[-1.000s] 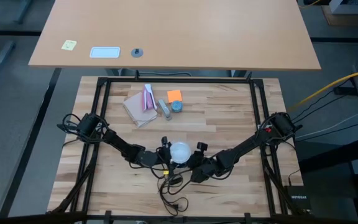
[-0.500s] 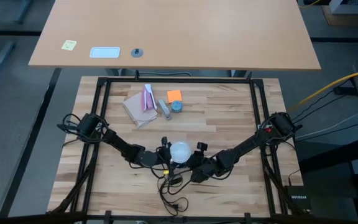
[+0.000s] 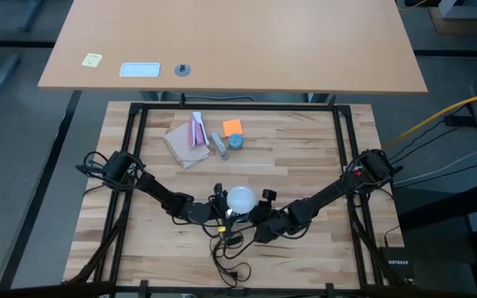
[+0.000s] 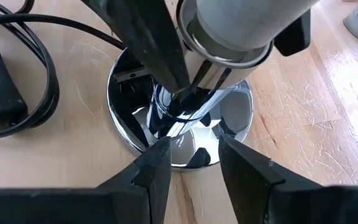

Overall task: Screw lightbulb
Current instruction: Insert the white lightbulb into the silver lamp

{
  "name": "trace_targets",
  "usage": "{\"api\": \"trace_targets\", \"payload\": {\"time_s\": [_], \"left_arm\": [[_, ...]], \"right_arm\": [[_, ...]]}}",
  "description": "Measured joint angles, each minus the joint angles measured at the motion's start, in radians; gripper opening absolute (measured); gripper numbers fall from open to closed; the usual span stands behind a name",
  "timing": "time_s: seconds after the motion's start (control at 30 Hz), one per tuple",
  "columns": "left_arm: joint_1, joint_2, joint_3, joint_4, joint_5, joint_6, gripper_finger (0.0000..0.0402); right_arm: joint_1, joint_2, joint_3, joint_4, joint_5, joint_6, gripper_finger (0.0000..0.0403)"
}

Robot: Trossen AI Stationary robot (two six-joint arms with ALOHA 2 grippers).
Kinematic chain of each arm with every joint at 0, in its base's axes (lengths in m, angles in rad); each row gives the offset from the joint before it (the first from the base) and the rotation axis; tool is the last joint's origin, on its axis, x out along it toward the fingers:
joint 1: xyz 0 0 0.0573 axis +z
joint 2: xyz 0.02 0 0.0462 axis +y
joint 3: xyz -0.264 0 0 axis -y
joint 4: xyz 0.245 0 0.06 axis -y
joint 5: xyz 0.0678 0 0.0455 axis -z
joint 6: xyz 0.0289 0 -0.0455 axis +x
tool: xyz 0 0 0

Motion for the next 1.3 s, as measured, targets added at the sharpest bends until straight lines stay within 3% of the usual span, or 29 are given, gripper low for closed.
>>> {"api": "trace_targets", "payload": {"time_s": [0.97,1.3], "left_arm": [[0.002,0.0,0.001,0.001,-0.002,-0.046,0.0274],[-0.002,0.0,0.001,0.002,-0.003,-0.075,0.0274]], "right_arm": [[0.0,0.0,0.0,-0.003,0.0,0.0,0.0138],[0.0,-0.001,0.002,-0.068,-0.131,-0.001,0.0138]]}}
